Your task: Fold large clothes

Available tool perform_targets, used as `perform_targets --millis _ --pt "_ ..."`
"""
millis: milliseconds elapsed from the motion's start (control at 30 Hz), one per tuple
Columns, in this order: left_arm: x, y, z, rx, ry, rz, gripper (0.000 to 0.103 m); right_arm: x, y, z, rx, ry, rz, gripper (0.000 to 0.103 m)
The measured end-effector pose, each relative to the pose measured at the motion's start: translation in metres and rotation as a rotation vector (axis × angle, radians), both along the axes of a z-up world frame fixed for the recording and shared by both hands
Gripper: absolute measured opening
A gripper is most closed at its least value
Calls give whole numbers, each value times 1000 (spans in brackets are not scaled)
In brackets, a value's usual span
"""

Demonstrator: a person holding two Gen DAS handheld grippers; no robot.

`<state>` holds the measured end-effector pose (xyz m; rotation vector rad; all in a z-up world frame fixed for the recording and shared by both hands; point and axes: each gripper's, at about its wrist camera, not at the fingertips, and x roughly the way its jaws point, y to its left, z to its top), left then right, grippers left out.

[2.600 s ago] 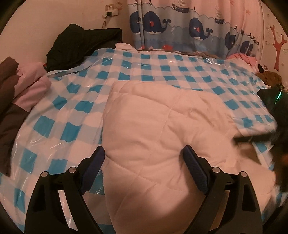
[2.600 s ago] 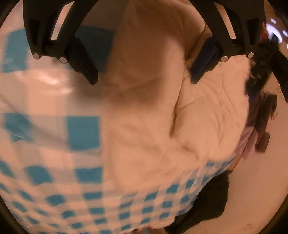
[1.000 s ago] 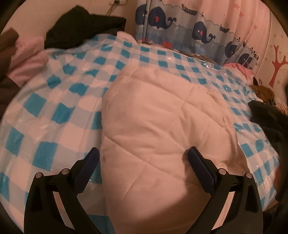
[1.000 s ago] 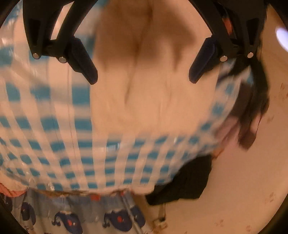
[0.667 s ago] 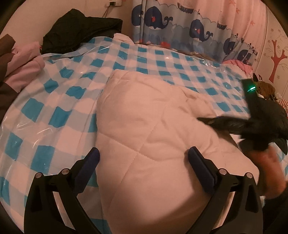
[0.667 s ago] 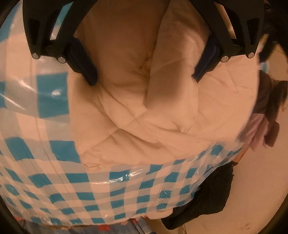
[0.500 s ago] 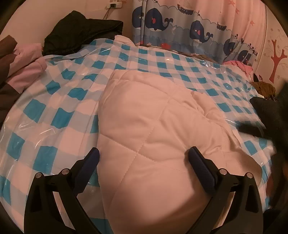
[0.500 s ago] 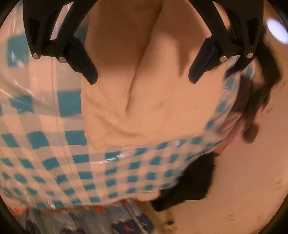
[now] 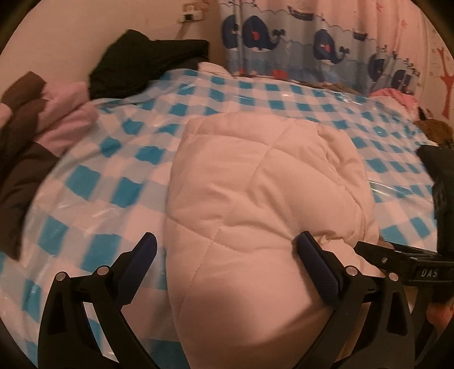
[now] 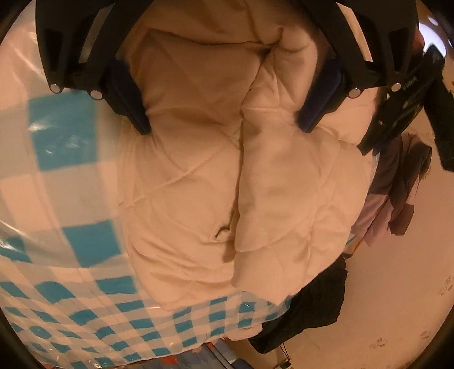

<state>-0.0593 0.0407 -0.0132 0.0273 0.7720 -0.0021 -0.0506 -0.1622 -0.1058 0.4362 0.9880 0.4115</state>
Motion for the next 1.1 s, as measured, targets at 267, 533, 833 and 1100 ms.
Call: perform_targets --millis 267,533,833,1100 --pt "5 21 -4 -137 46 -20 95 3 -18 19 -80 35 88 98" --pt "-3 11 1 -87 52 -36 95 -20 -4 23 -264 3 152 98" --pt "-16 4 9 -33 10 -48 95 -46 -13 21 -189 78 188 98" --pt "-23 3 19 8 -26 -31 95 11 -12 109 -66 -141 122 98"
